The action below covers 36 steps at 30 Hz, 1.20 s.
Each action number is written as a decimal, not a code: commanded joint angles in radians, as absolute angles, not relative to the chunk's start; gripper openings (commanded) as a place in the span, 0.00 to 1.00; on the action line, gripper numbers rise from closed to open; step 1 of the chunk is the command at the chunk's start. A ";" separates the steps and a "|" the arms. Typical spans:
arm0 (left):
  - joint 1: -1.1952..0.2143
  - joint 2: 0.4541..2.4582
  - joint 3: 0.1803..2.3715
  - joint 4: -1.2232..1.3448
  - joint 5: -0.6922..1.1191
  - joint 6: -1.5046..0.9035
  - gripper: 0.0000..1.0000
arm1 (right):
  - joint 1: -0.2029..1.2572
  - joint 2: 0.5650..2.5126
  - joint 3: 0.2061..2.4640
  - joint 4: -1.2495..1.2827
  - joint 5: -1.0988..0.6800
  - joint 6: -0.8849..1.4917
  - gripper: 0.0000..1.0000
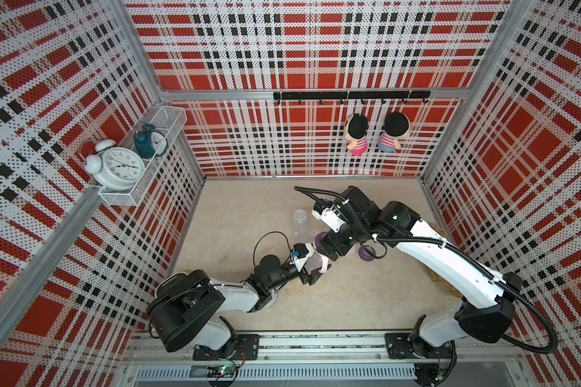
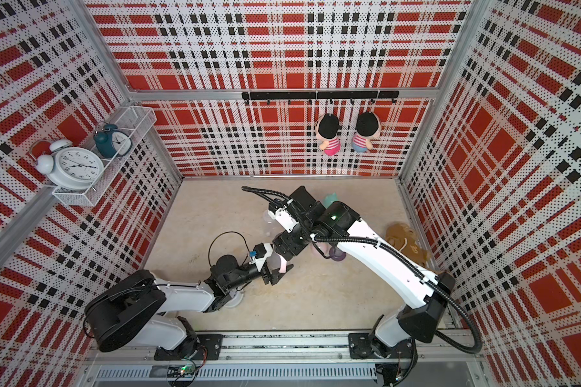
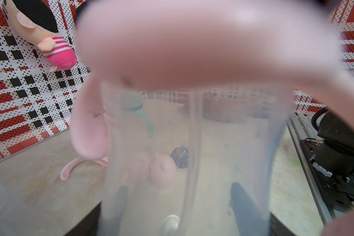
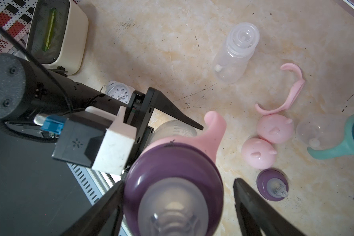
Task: Assemble the baby bottles
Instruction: Screw the nipple onto the baby bottle.
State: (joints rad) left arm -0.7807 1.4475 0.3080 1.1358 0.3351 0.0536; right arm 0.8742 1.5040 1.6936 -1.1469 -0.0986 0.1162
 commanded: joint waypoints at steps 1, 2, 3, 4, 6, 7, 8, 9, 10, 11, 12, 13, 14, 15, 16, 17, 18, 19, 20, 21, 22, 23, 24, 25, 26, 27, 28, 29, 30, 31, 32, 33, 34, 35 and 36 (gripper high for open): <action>-0.787 1.431 0.303 1.180 0.334 0.066 0.00 | 0.880 1.512 1.729 -1.160 -0.098 0.098 0.83; -0.787 1.431 0.302 1.180 0.334 0.066 0.00 | 0.881 1.512 1.730 -1.159 -0.096 0.098 0.82; -0.787 1.432 0.302 1.180 0.334 0.066 0.00 | 0.880 1.511 1.732 -1.159 -0.094 0.098 0.82; -0.787 1.433 0.302 1.179 0.334 0.066 0.00 | 0.880 1.511 1.734 -1.159 -0.094 0.098 0.82; -0.787 1.434 0.304 1.178 0.333 0.067 0.00 | 0.880 1.511 1.737 -1.158 -0.097 0.098 0.82; -0.787 1.433 0.304 1.179 0.332 0.069 0.00 | 0.880 1.512 1.739 -1.158 -0.097 0.098 0.82; -0.787 1.434 0.304 1.180 0.333 0.068 0.00 | 0.880 1.512 1.739 -1.160 -0.096 0.098 0.82; -0.787 1.434 0.304 1.178 0.333 0.068 0.00 | 0.880 1.514 1.739 -1.160 -0.097 0.098 0.82; -0.787 1.432 0.304 1.178 0.331 0.068 0.00 | 0.880 1.514 1.739 -1.162 -0.097 0.098 0.82; -0.787 1.433 0.304 1.178 0.329 0.069 0.00 | 0.880 1.516 1.738 -1.162 -0.098 0.098 0.81; -0.787 1.431 0.304 1.178 0.330 0.070 0.00 | 0.880 1.516 1.738 -1.164 -0.099 0.098 0.81; -0.787 1.430 0.305 1.177 0.330 0.070 0.00 | 0.880 1.517 1.736 -1.163 -0.098 0.098 0.80; -0.787 1.428 0.305 1.177 0.328 0.069 0.00 | 0.880 1.517 1.735 -1.164 -0.099 0.098 0.80; -0.786 1.428 0.305 1.177 0.327 0.070 0.00 | 0.880 1.516 1.735 -1.163 -0.099 0.098 0.80; -0.787 1.426 0.305 1.174 0.327 0.071 0.00 | 0.880 1.516 1.735 -1.161 -0.099 0.098 0.79; -0.787 1.425 0.305 1.174 0.327 0.071 0.00 | 0.880 1.516 1.733 -1.162 -0.101 0.100 0.79; -0.787 1.425 0.305 1.175 0.327 0.071 0.00 | 0.880 1.517 1.733 -1.164 -0.101 0.099 0.79; -0.787 1.425 0.305 1.174 0.327 0.071 0.00 | 0.880 1.516 1.732 -1.163 -0.101 0.100 0.79; -0.787 1.424 0.305 1.173 0.327 0.072 0.00 | 0.880 1.517 1.732 -1.163 -0.100 0.100 0.79; -0.787 1.425 0.305 1.173 0.327 0.071 0.00 | 0.880 1.516 1.730 -1.162 -0.101 0.100 0.79; -0.787 1.424 0.305 1.173 0.327 0.071 0.00 | 0.880 1.516 1.730 -1.162 -0.102 0.100 0.78; -0.787 1.425 0.306 1.173 0.325 0.070 0.00 | 0.880 1.516 1.730 -1.162 -0.103 0.100 0.78; -0.788 1.425 0.307 1.173 0.324 0.070 0.00 | 0.880 1.517 1.729 -1.162 -0.103 0.100 0.77; -0.788 1.425 0.307 1.173 0.322 0.070 0.00 | 0.880 1.517 1.728 -1.162 -0.104 0.100 0.76; -0.790 1.423 0.307 1.172 0.318 0.069 0.00 | 0.879 1.518 1.726 -1.162 -0.108 0.100 0.75; -0.790 1.424 0.307 1.173 0.313 0.070 0.00 | 0.880 1.519 1.726 -1.161 -0.109 0.101 0.74; -0.792 1.422 0.308 1.173 0.308 0.069 0.00 | 0.880 1.522 1.723 -1.160 -0.109 0.102 0.73; -0.794 1.421 0.308 1.173 0.301 0.071 0.00 | 0.880 1.521 1.720 -1.159 -0.111 0.106 0.71; -0.797 1.422 0.309 1.172 0.291 0.071 0.00 | 0.880 1.520 1.718 -1.158 -0.114 0.110 0.69; -0.802 1.422 0.310 1.173 0.274 0.073 0.00 | 0.879 1.518 1.713 -1.155 -0.115 0.113 0.69; -0.806 1.422 0.310 1.173 0.259 0.079 0.00 | 0.879 1.516 1.710 -1.154 -0.118 0.116 0.68; -0.810 1.422 0.311 1.173 0.250 0.082 0.00 | 0.880 1.517 1.707 -1.152 -0.123 0.119 0.68; -0.813 1.423 0.313 1.172 0.242 0.084 0.00 | 0.879 1.517 1.704 -1.151 -0.131 0.122 0.68; -0.816 1.423 0.314 1.172 0.232 0.086 0.00 | 0.880 1.516 1.700 -1.150 -0.135 0.125 0.68; -0.819 1.424 0.316 1.173 0.221 0.087 0.00 | 0.879 1.518 1.700 -1.149 -0.134 0.130 0.67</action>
State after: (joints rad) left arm -0.8066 1.4464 0.3080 1.1259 0.2646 0.0673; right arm 0.8745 1.5093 1.7107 -1.1526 -0.1078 0.1234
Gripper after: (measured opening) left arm 0.814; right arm 0.702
